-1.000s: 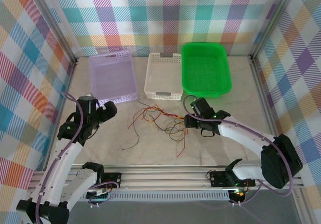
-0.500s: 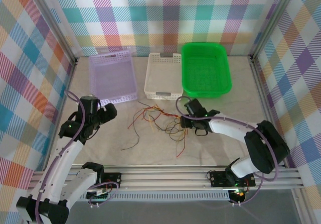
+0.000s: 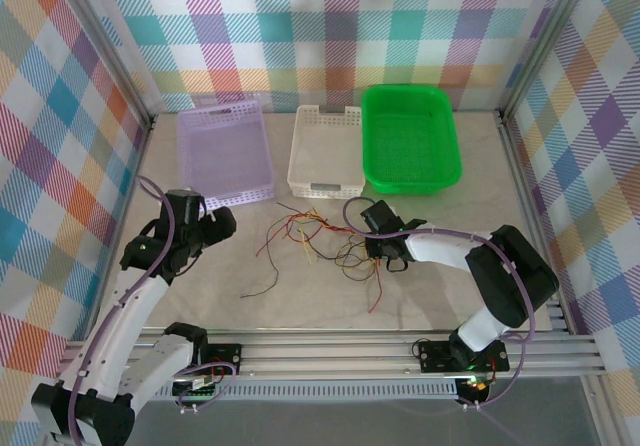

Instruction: Untangle the cables

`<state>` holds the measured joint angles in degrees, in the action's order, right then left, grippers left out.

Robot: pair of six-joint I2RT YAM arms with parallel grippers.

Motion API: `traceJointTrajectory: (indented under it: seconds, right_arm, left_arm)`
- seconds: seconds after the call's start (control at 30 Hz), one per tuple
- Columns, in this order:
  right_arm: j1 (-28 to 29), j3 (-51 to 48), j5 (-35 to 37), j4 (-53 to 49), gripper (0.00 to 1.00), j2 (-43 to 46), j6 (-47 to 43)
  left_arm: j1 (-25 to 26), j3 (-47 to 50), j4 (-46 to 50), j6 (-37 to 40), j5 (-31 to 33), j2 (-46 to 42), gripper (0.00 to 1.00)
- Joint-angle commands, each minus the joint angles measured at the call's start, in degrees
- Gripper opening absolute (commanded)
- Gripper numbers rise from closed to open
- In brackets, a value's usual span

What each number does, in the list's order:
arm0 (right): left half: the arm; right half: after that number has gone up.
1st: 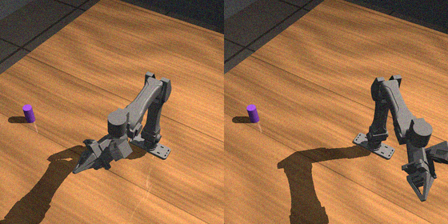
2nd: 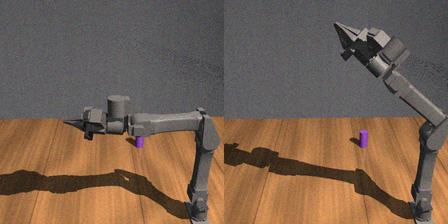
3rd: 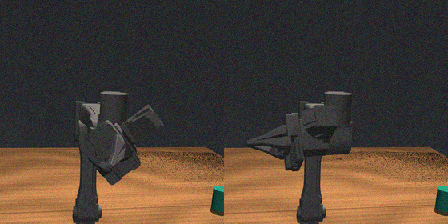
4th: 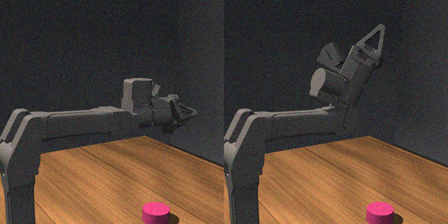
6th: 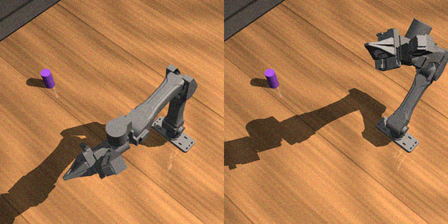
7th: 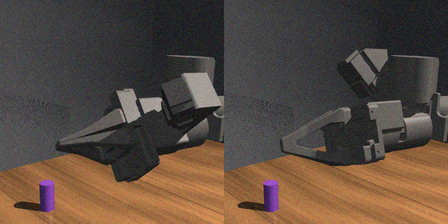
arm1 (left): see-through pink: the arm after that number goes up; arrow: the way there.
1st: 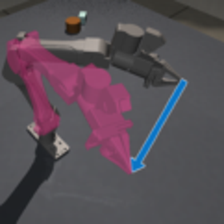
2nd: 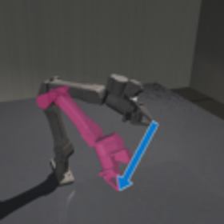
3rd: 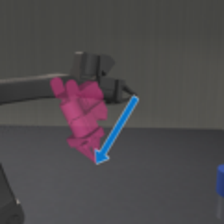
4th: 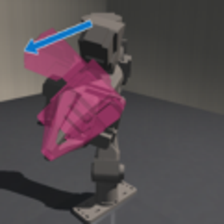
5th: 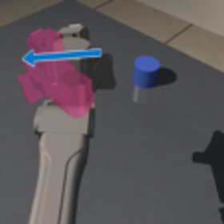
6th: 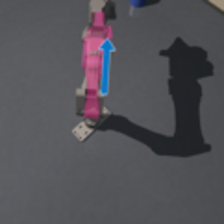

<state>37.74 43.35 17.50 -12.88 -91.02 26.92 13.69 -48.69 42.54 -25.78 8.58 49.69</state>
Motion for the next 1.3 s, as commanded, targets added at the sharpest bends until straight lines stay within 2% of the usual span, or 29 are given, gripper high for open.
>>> traceJointTrajectory:
  seconds: [0.0, 0.1, 0.13, 0.17, 0.5, 0.63, 0.83, 1.03, 1.27]
  right_arm:
    - [0.54, 0.79, -0.92, 7.56, 0.23, -2.64, -1.58]
    - [0.58, 0.72, -0.63, 7.27, 0.09, -1.03, -2.37]
    - [0.58, 0.72, -0.38, 7.10, 0.02, 0.07, -2.72]
    - [0.66, 0.61, -0.28, 6.87, 0.00, 1.06, -3.01]
    - [0.67, -0.84, 0.07, 3.70, 0.00, 16.91, -6.80]
    - [0.67, -1.46, -5.07, 3.18, 0.00, 23.30, -10.20]
    - [0.72, -0.02, -10.88, -0.13, 0.00, 26.74, -12.52]
    - [1.40, -0.29, -14.40, -0.05, 0.00, 27.47, -13.50]
    - [2.78, -1.33, -16.79, 0.80, 0.00, 29.94, -14.87]
  left_arm:
    - [1.85, -2.10, 1.40, 1.41, -0.57, 0.46, 0.88]
    - [4.15, -2.43, 1.30, 1.26, -0.60, 0.26, 0.87]
    - [5.21, -2.68, 1.39, 0.78, -0.34, 0.15, 0.87]
    - [6.60, -2.75, 1.23, 0.01, -0.14, -0.03, 0.87]
    - [22.22, -2.60, -2.53, -7.66, 4.36, 4.34, 0.85]
    - [27.61, -5.37, -3.39, -10.62, 6.36, 7.00, 0.85]
    - [35.29, -10.14, -5.28, -15.75, 10.23, 10.27, 0.85]
    - [41.23, -13.57, -10.55, -18.77, 9.80, 14.07, 0.86]
    - [43.79, -21.42, -1.18, -15.91, 14.98, 23.49, 0.87]
